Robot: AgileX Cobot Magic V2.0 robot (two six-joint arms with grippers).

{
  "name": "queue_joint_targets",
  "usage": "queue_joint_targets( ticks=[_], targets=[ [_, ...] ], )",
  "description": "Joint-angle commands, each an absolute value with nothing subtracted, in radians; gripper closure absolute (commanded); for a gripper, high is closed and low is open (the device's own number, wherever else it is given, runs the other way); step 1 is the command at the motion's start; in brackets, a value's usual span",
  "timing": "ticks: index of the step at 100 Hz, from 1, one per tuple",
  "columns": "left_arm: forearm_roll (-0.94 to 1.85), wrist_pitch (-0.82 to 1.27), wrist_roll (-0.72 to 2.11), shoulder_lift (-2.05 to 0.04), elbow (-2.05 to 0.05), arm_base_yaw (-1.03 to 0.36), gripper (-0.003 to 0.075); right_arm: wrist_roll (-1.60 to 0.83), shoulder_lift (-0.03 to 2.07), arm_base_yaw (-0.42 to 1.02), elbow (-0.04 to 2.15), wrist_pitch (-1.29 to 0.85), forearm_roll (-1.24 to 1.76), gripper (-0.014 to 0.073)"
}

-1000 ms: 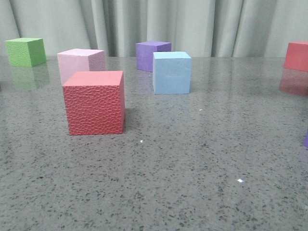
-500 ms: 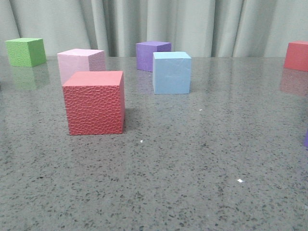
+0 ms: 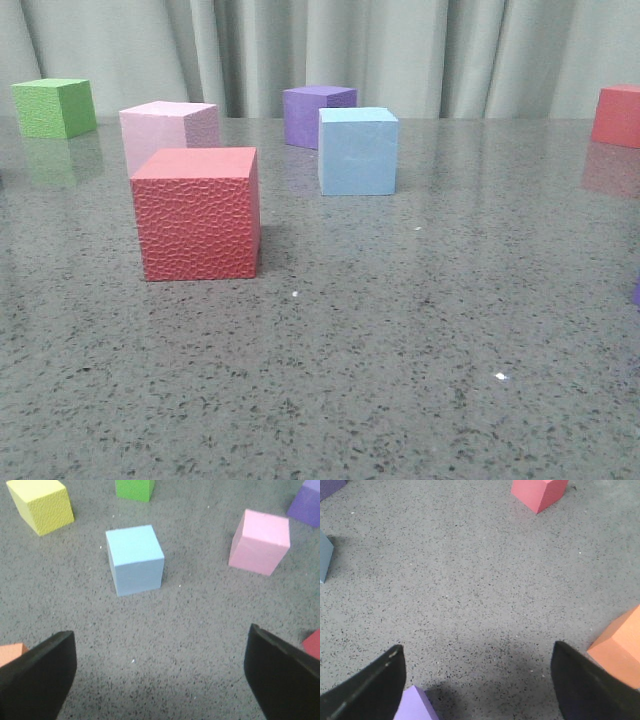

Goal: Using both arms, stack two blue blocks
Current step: 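Move the left gripper down over the second light blue cube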

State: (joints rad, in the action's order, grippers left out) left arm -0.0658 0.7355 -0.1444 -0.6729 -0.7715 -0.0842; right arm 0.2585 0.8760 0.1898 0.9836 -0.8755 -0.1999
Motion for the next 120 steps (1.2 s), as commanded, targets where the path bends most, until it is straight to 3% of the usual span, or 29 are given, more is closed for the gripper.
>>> queue_joint_targets(
  ticks=[1, 71, 120],
  targets=[
    [-0.055, 0.647, -0.153, -0.704, -0.843, -0.083, 0.0083, 0.248, 0.865, 0.185, 1.008, -0.807, -0.227, 0.0001],
    [-0.162, 0.698, -0.266, -1.299, -1.297, -0.083, 0.0083, 0.248, 0.865, 0.185, 1.008, -0.802, -0.211, 0.0001],
    [-0.257, 0.708, -0.371, -1.488, -1.342, -0.083, 0.0083, 0.248, 0.865, 0.185, 1.008, -0.801, -0.211, 0.0001]
  ],
)
